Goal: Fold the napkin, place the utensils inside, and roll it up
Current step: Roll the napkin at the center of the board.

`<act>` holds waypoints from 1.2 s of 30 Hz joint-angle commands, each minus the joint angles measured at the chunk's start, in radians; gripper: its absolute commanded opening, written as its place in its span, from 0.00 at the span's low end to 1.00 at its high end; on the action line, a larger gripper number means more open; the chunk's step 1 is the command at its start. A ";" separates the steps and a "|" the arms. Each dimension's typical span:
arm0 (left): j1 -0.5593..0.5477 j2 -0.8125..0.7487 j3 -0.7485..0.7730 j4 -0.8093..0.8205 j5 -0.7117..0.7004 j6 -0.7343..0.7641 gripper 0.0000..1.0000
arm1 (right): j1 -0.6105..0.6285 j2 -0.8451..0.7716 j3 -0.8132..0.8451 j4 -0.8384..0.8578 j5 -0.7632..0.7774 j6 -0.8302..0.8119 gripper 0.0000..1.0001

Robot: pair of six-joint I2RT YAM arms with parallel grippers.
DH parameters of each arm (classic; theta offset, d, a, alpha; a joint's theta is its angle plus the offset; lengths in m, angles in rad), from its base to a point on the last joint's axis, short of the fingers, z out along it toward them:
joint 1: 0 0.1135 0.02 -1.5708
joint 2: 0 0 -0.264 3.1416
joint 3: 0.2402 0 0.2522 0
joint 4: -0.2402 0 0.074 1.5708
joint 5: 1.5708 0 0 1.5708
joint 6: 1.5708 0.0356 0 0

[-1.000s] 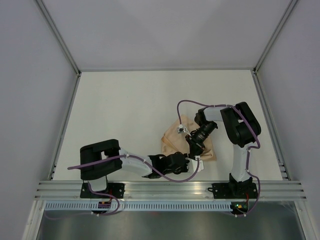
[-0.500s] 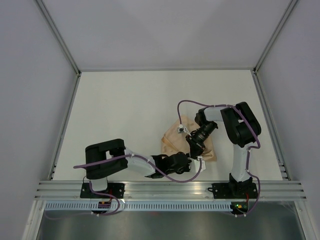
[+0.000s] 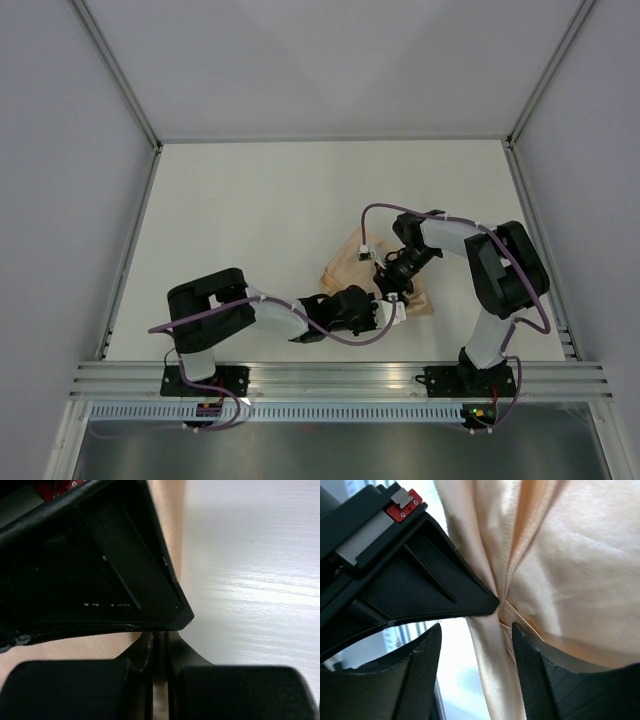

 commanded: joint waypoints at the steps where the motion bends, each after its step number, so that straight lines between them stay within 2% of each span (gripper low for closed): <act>1: 0.034 0.029 -0.036 -0.080 0.152 -0.109 0.02 | -0.022 -0.074 -0.005 0.251 0.131 0.057 0.66; 6: 0.118 0.011 -0.068 -0.037 0.305 -0.181 0.02 | -0.060 -0.212 -0.054 0.418 0.174 0.224 0.70; 11: 0.181 0.020 -0.064 -0.040 0.424 -0.233 0.02 | -0.124 -0.320 -0.105 0.560 0.194 0.309 0.72; 15: 0.261 0.058 -0.032 -0.067 0.568 -0.287 0.02 | -0.144 -0.422 -0.148 0.595 0.196 0.295 0.72; 22: 0.371 0.140 0.036 -0.115 0.773 -0.376 0.02 | -0.144 -0.582 -0.275 0.539 0.128 0.152 0.72; 26: 0.396 0.212 0.103 -0.181 0.855 -0.398 0.02 | -0.095 -0.680 -0.379 0.553 0.155 0.047 0.73; 30: 0.419 0.258 0.160 -0.221 0.902 -0.418 0.02 | 0.009 -0.798 -0.493 0.642 0.257 0.060 0.76; 34: 0.433 0.282 0.191 -0.262 0.915 -0.430 0.02 | 0.147 -0.809 -0.556 0.717 0.340 0.089 0.77; 36: 0.439 0.293 0.208 -0.274 0.921 -0.434 0.02 | 0.172 -0.774 -0.563 0.733 0.361 0.095 0.77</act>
